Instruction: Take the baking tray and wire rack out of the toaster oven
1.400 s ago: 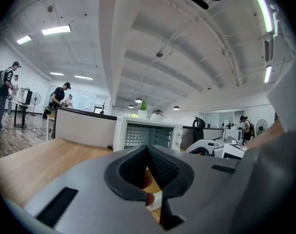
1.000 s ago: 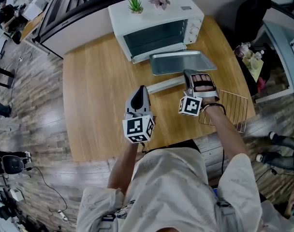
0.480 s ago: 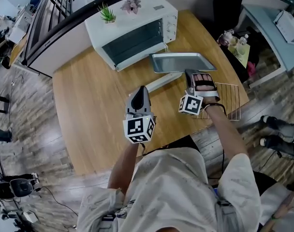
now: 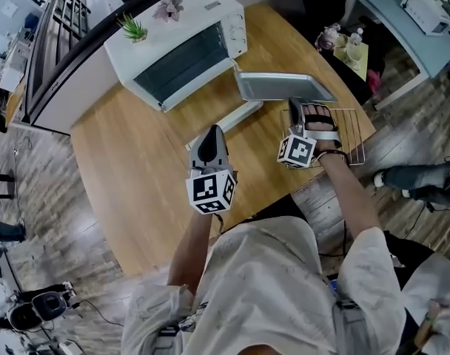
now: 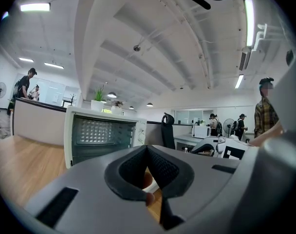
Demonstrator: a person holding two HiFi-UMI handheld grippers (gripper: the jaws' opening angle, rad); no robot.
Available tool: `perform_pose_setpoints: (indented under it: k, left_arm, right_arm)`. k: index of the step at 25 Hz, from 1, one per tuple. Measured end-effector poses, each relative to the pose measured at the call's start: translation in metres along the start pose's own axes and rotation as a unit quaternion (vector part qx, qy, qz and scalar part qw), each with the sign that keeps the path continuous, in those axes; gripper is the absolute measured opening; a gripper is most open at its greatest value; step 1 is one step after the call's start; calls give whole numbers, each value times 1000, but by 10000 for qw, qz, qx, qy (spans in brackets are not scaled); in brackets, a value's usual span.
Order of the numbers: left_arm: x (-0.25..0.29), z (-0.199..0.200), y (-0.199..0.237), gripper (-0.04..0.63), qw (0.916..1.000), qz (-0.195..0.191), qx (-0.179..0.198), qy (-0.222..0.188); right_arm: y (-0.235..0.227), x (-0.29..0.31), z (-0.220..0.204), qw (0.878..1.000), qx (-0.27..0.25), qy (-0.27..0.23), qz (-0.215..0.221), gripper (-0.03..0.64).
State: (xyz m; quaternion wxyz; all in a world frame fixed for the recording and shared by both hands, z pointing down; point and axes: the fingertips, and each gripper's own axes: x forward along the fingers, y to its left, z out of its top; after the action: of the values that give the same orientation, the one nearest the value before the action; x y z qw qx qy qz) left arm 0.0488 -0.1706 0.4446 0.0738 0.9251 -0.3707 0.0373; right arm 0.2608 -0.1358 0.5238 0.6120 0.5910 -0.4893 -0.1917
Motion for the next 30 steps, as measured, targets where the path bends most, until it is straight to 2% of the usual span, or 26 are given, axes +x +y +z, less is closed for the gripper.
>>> perform_pose_setpoints:
  k: [15,30]
  left_arm:
    - [25,-13,-34,14,9988,-448,-8,172]
    - [29,-19,-45,14,9978,-611,1,259]
  right_arm:
    - [8,-16,-79,9968,112,788,78,26]
    - [44,-26,-92,9945,113,967,395,28]
